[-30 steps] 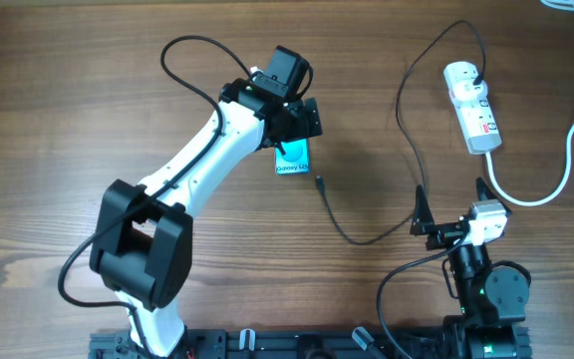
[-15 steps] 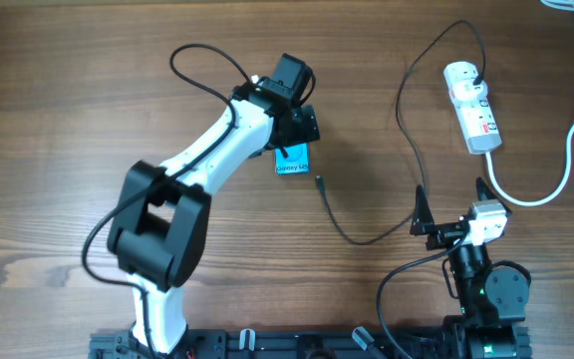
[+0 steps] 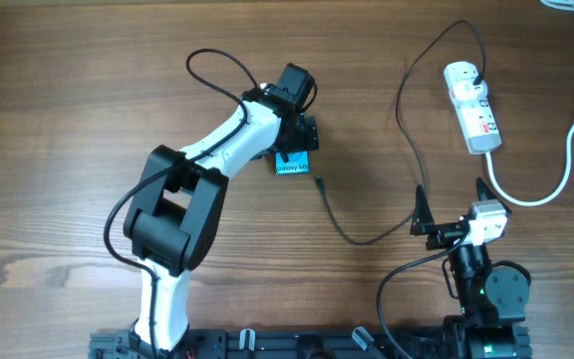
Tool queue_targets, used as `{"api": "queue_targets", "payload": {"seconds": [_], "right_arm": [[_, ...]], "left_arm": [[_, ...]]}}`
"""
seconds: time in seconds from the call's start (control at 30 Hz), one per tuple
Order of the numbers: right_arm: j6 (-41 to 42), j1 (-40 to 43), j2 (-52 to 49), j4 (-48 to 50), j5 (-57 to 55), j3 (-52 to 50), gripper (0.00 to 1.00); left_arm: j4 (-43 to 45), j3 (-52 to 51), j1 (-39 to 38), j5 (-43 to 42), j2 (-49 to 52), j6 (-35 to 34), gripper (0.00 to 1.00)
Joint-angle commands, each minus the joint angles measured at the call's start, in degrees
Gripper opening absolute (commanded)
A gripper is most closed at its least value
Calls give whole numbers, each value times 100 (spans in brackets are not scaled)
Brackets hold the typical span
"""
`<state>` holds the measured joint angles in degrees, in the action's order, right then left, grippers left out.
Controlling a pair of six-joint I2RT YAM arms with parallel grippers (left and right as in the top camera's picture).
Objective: Plug charger to phone and switch on socket
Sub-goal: 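Lower the open left gripper onto the phone's lower edge, then close the left gripper on the phone and tilt it upright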
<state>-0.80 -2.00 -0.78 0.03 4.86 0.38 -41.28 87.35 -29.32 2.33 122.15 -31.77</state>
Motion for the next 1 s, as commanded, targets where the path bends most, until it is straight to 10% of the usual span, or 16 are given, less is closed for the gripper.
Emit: {"api": "queue_targets", "payload": {"seconds": [0.0, 0.97], "right_arm": [[-68, -31, 24, 11, -42, -7, 100], [-68, -31, 24, 11, -42, -7, 100]], "left_arm": [[22, 20, -96, 168, 175, 131, 100], [-754, 20, 313, 1104, 422, 197, 100]]}}
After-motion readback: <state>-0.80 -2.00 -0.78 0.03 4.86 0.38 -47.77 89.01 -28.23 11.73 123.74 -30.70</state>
